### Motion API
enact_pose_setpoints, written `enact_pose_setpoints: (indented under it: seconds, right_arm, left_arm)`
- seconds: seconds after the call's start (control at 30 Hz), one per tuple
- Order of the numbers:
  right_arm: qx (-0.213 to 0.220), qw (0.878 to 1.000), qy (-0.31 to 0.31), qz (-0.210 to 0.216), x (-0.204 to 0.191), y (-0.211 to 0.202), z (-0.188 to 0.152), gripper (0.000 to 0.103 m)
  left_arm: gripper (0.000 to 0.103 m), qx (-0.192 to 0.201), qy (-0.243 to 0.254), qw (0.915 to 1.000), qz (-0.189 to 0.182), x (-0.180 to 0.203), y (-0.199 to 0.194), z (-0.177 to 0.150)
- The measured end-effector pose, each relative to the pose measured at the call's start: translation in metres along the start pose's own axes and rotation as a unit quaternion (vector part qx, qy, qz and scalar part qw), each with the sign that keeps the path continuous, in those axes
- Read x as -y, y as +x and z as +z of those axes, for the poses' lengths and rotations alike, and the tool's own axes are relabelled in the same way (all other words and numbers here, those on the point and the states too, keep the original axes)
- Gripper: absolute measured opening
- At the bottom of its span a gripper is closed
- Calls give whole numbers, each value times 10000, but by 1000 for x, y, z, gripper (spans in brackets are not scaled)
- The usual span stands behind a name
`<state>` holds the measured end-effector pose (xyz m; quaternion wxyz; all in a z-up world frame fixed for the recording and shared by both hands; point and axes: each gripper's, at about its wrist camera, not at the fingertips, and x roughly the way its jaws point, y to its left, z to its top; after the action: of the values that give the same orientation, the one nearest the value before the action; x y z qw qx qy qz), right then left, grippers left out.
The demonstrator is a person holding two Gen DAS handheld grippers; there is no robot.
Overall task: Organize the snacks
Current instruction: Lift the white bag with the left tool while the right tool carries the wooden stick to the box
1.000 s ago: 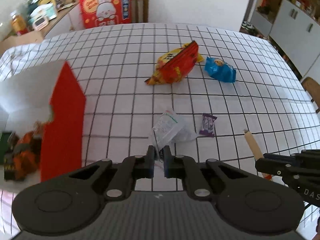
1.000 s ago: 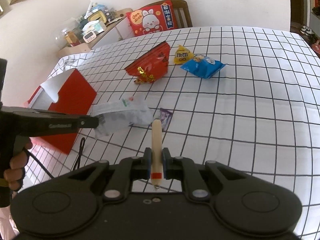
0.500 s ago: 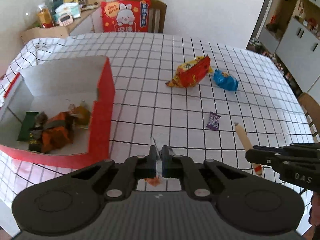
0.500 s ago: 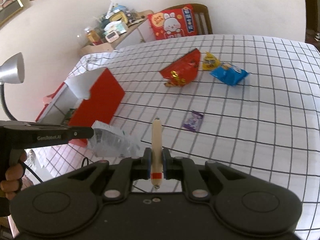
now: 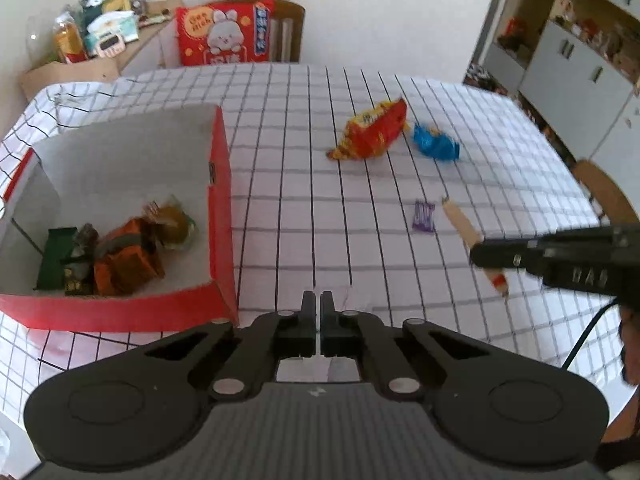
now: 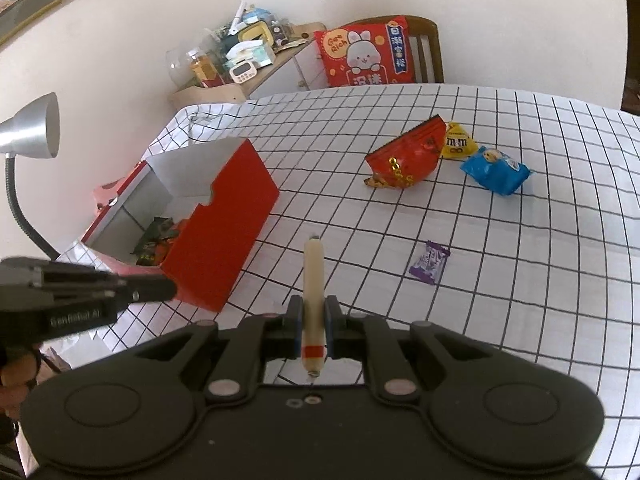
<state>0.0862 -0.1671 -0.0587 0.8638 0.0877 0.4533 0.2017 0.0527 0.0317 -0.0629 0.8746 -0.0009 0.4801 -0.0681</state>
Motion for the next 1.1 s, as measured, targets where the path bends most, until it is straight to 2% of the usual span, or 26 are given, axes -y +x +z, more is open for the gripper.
enact_pose_setpoints:
  seconds: [0.1, 0.2, 0.27, 0.33, 0.43, 0.7, 0.77, 0.87, 0.97, 1.1]
  right_arm:
    - [-46, 9999, 103, -38, 3, 3, -3, 9]
    - [-78, 9998, 159, -61, 4, 4, -7, 10]
    - [-111, 9997, 189, -89, 6, 5, -10, 10]
    - [-142, 9996, 227, -111, 9, 6, -12, 10]
    - [-190, 9993, 280, -170, 14, 9, -16, 10]
    - [-312, 9986, 355, -256, 24, 13, -23, 10]
    - [-324, 9985, 369, -259, 26, 13, -24, 10]
    - [-326, 9984, 373, -260, 27, 13, -25, 10]
    - [-318, 9985, 361, -252, 27, 13, -24, 10]
    - [-308, 9987, 330, -222, 24, 12, -23, 10]
  left_arm:
    - [7, -246, -29, 9995, -197, -3, 15, -7]
    - [27, -463, -115, 9985, -284, -4, 33, -11]
    - [55, -592, -174, 9976, -312, -4, 47, -14]
    - [59, -696, -222, 9968, -326, -3, 61, -17]
    - [59, -941, -287, 9945, -372, -1, 82, -21]
    - [58, -1154, -315, 9927, -178, 6, 105, -28]
    - [44, -1115, -307, 9932, -128, 7, 102, -29]
    - [33, -1089, -364, 9933, -148, 6, 101, -29]
    - [25, -1042, -476, 9933, -174, 5, 99, -29]
    - [21, -990, -501, 9937, -162, 8, 91, -28]
